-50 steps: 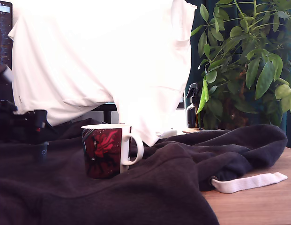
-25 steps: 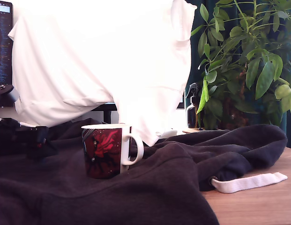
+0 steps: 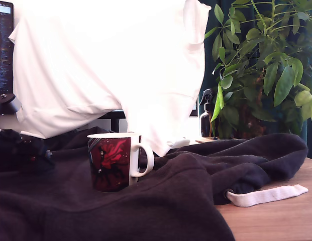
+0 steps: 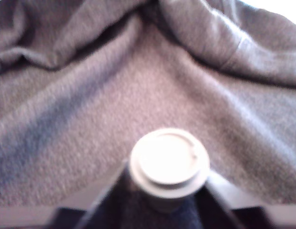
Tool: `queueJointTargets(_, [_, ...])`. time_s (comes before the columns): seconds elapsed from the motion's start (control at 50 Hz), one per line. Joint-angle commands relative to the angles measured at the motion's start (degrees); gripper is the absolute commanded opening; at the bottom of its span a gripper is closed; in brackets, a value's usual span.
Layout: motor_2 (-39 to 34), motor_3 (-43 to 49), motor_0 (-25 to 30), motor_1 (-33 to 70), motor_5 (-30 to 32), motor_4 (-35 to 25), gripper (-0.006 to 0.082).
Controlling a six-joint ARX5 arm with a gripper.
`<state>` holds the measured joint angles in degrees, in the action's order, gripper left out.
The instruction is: Pick the grey coffee capsule and place it inside the red coffee cup
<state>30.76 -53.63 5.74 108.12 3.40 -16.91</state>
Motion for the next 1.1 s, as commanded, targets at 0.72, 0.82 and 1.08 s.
queueJointTargets(0.72, [1.2, -17.5, 8.1, -9.6, -23.4, -29.2, 0.0124])
queueJointTargets(0.82, [1.2, -12.8, 10.2, -12.5, -19.1, -30.2, 0.0129])
queueJointTargets(1.08, [1.2, 5.9, 15.8, -18.2, -4.9, -26.7, 0.0132])
